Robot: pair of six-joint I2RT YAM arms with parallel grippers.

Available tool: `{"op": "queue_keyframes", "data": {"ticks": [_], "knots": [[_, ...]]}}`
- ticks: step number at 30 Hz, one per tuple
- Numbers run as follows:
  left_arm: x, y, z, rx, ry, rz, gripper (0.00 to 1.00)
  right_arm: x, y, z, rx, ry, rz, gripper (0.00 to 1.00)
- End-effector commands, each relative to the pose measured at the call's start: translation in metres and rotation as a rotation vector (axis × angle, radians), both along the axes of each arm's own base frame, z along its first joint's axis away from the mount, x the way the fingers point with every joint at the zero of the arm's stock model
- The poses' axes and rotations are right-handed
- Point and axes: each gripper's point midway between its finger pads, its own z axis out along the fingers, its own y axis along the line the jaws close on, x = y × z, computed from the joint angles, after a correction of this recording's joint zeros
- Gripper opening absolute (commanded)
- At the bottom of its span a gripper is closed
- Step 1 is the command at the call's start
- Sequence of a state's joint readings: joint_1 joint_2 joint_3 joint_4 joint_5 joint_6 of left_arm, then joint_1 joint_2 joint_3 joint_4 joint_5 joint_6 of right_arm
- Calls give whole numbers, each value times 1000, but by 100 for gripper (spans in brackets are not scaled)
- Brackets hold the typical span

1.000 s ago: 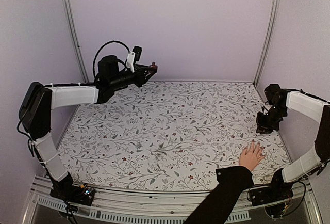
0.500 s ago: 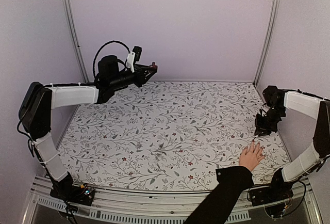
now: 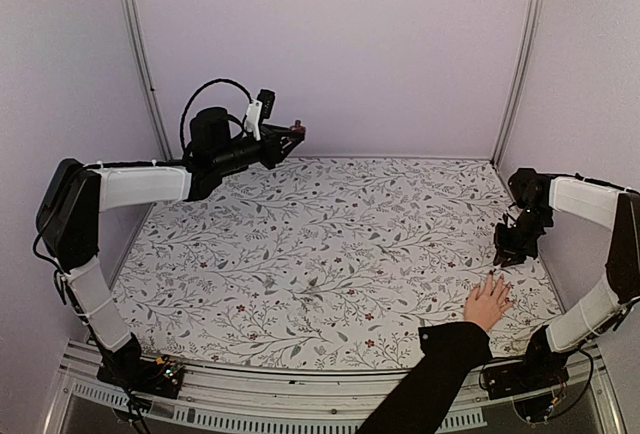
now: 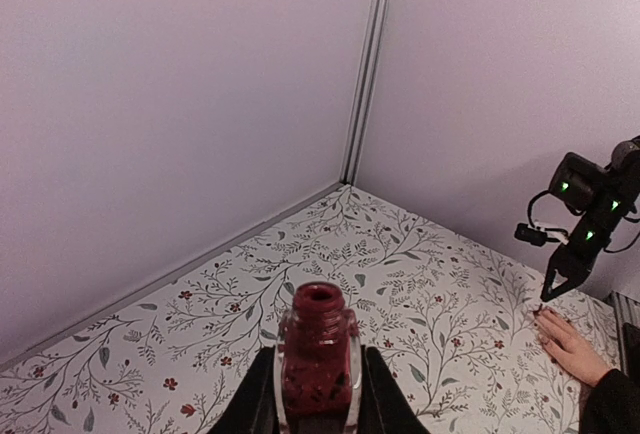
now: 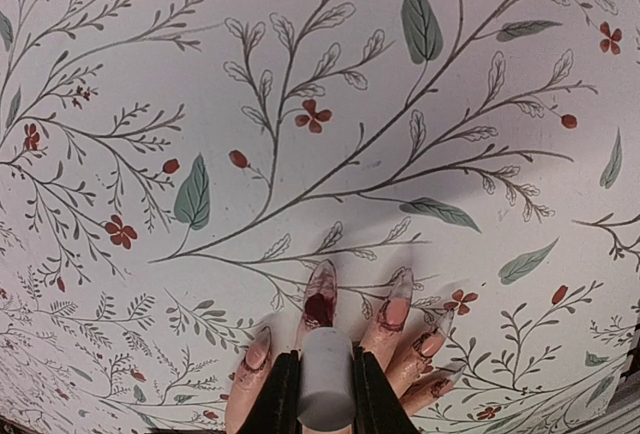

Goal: Paint the nails
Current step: Paint the nail polish on the nail.

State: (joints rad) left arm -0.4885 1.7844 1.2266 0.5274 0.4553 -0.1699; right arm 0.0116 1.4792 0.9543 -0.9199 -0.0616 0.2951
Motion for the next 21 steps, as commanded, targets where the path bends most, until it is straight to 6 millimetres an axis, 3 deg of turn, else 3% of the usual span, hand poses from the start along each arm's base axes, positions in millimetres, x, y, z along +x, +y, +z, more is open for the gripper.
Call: {"op": "queue_keyframes", "data": {"ticks": [1, 21], "knots": [[1, 2, 9, -19, -26, 7, 0, 0, -4, -2, -15, 13, -14, 0], [0, 3, 8, -19, -22, 7, 0, 1, -11, 0, -53, 3, -37, 0]]}}
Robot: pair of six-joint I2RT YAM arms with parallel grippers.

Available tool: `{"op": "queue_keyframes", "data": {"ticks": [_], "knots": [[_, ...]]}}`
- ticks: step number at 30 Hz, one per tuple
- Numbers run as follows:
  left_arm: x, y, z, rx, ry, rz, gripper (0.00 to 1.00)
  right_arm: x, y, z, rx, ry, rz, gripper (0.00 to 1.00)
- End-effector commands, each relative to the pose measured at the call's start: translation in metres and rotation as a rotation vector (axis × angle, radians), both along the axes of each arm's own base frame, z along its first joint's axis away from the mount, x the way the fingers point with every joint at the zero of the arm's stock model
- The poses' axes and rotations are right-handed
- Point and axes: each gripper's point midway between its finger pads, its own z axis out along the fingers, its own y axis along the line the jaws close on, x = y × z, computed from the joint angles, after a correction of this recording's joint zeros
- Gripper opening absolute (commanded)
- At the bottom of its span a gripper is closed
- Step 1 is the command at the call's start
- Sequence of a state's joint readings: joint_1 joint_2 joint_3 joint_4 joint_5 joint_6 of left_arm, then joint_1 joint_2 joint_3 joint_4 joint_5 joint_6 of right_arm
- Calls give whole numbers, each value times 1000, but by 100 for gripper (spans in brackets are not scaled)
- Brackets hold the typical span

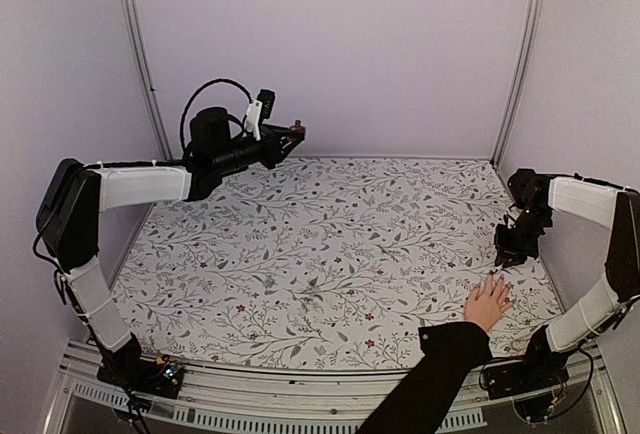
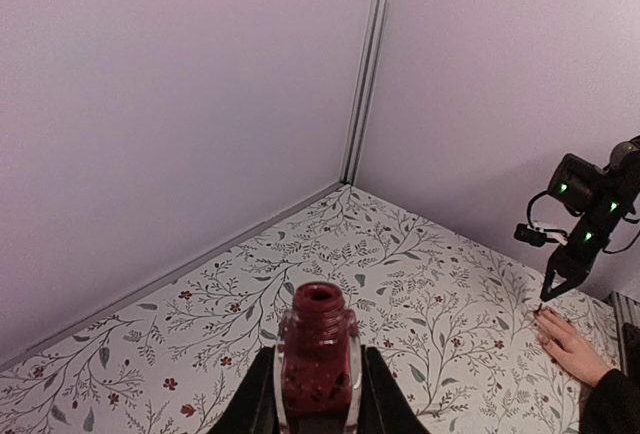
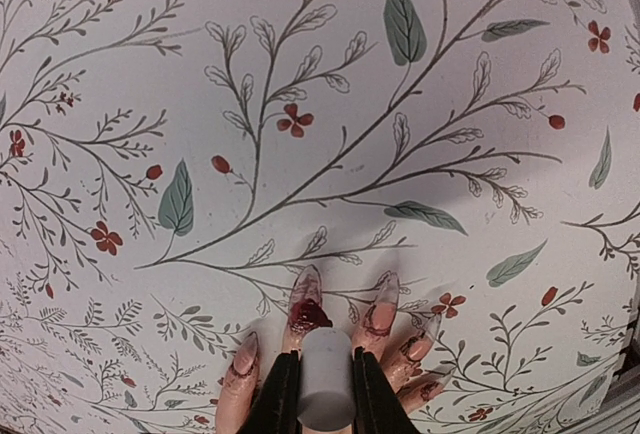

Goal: Paint the nails
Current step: Paint the nail polish on the nail.

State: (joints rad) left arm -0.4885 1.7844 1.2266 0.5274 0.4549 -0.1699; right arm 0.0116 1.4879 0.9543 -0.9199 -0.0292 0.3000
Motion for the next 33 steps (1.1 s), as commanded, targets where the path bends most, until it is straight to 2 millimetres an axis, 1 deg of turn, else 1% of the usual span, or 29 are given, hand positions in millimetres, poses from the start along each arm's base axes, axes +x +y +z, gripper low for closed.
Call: {"op": "queue_keyframes", "data": {"ticks": [1, 8, 15, 18, 19, 21, 23, 29, 33], "knots": [[0, 3, 8, -18, -22, 8, 0, 2, -10, 3, -49, -8, -33, 0], [-1, 4, 8, -19, -19, 12, 0, 5, -13, 12, -61, -43, -45, 0], [-2, 2, 9, -20, -25, 2, 0, 14, -10, 37, -43, -135, -53, 0], [-3, 1, 10, -22, -28, -1, 0, 13, -8, 40, -31, -142, -46, 0], [-3, 2, 10, -22, -29, 0, 0, 13, -2, 41, 3, -145, -37, 0], [-4, 2, 10, -23, -32, 0, 0, 13, 2, 44, 23, -151, -28, 0], [-4, 2, 12, -25, -37, -2, 0, 11, 4, 44, 37, -145, -21, 0], [-7, 3, 11, -27, -34, -1, 0, 4, 7, 38, 49, -117, -10, 0], [-7, 3, 10, -28, -33, 2, 0, 4, 6, 32, 46, -107, -9, 0]]}}
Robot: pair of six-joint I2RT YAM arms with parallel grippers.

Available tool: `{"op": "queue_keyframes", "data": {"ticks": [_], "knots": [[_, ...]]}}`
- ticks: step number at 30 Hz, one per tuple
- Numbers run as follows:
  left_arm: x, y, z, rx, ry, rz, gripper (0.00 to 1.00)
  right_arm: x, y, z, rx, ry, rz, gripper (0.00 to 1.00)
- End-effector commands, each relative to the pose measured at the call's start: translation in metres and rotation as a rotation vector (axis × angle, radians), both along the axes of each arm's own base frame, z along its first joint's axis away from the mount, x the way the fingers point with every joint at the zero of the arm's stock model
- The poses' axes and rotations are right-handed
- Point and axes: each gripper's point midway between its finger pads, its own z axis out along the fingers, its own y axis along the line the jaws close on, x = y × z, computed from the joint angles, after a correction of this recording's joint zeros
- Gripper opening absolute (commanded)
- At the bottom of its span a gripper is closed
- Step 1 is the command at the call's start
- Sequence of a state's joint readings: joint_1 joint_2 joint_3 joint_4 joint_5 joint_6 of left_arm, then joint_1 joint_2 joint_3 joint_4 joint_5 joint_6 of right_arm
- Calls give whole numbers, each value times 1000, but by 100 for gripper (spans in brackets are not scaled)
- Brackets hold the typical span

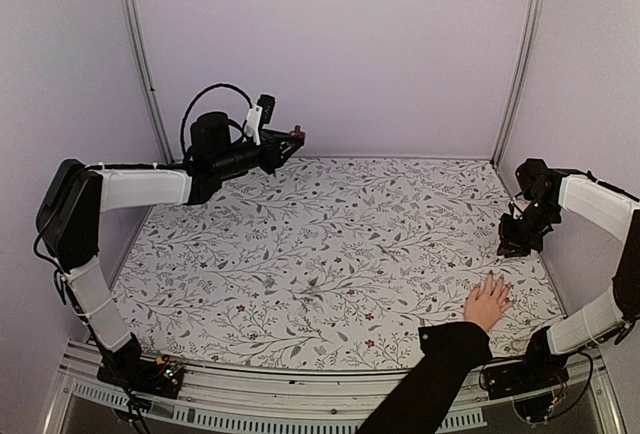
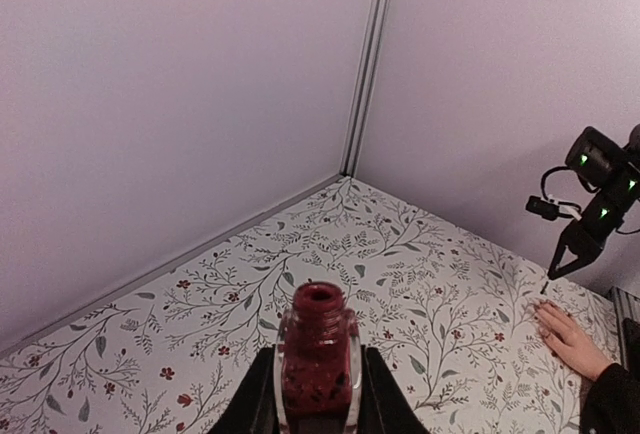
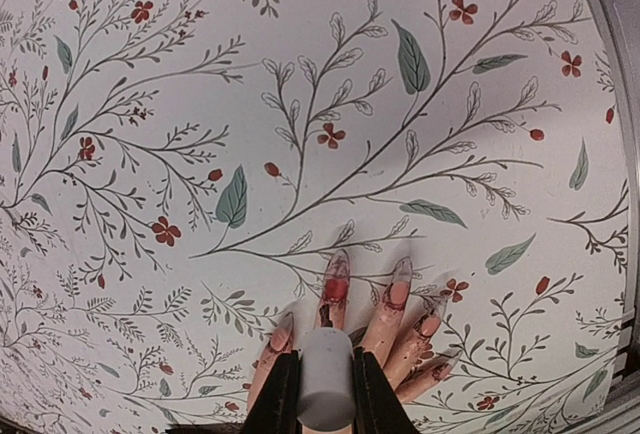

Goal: Paint the nails
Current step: Paint the nail polish on the nail.

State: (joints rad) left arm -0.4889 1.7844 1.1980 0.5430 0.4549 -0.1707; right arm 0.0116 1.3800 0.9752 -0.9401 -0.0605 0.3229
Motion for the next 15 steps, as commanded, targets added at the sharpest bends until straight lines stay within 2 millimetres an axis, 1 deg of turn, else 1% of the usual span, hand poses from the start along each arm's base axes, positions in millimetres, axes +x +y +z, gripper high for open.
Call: {"op": "queue_keyframes", "data": {"ticks": [1, 3, 9, 15], "knots": [[-6, 2, 20, -34, -46, 1, 0, -1, 1, -2, 9, 4, 8, 0], [-5, 2, 20, -33, -46, 3, 0, -2, 1, -7, 9, 21, 7, 0], [-5, 3, 19, -28, -44, 6, 0, -4, 0, -11, 6, 49, 7, 0], [-4, 3, 18, -27, -39, 10, 0, -5, -1, -21, 2, 78, 2, 0]]}}
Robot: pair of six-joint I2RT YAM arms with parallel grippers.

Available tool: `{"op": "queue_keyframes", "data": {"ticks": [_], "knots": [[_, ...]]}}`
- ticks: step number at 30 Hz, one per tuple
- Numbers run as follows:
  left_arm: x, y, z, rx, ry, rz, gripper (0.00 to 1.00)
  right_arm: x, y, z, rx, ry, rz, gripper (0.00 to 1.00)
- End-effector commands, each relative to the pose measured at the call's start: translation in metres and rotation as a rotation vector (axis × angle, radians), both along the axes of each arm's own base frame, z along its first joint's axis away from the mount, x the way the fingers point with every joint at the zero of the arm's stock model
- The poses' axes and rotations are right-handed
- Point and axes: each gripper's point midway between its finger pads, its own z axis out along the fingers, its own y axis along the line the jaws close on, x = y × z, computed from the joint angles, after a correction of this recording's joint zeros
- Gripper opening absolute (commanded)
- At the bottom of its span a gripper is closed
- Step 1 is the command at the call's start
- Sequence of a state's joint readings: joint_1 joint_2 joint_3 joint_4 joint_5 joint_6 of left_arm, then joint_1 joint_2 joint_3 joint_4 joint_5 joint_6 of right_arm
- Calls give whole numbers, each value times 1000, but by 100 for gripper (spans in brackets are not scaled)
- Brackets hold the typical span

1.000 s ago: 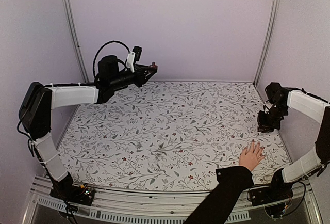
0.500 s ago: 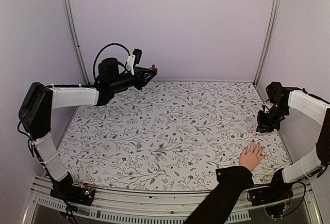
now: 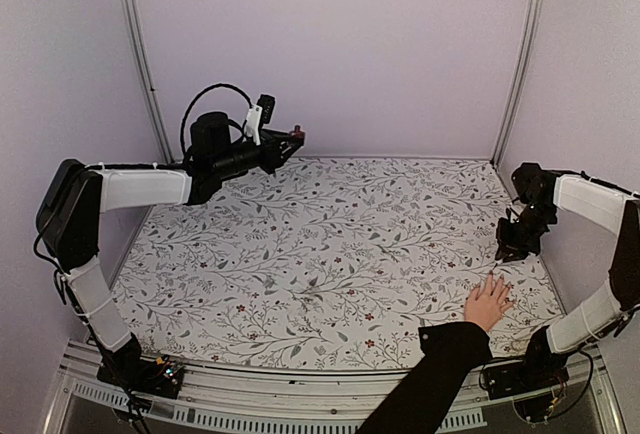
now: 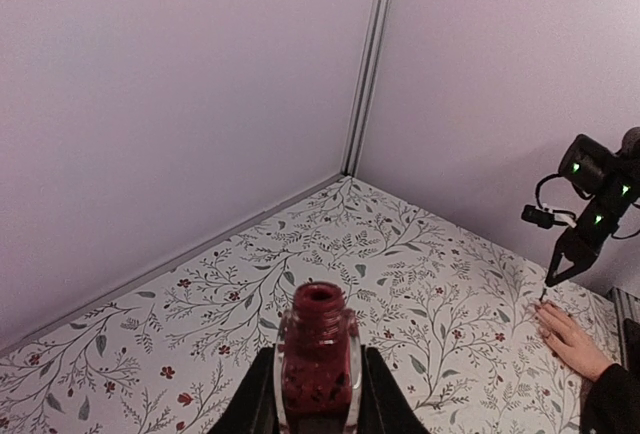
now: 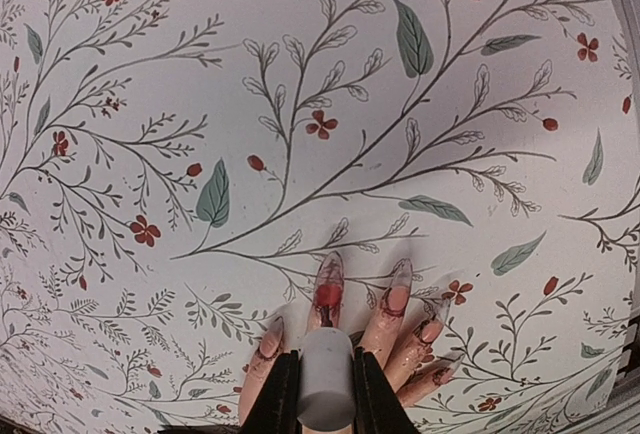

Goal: Paint the nails
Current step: Paint the nail polish on the nail.

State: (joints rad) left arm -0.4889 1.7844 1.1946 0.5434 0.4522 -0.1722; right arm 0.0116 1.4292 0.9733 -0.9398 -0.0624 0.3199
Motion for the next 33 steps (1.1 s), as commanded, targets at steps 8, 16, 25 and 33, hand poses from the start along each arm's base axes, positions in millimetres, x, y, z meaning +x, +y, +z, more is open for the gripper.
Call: {"op": "queue_keyframes", "data": {"ticks": [8, 16, 25, 33], "knots": [[-2, 2, 19, -25, -43, 7, 0, -4, -1, -16, -2, 50, -1, 0], [0, 1, 17, -24, -41, 9, 0, -3, -3, -18, -11, 52, -5, 0], [1, 0, 17, -24, -41, 6, 0, 4, -5, -15, -22, 30, -11, 0], [2, 0, 18, -24, -42, 7, 0, 6, -6, -17, -26, 31, -7, 0]]}}
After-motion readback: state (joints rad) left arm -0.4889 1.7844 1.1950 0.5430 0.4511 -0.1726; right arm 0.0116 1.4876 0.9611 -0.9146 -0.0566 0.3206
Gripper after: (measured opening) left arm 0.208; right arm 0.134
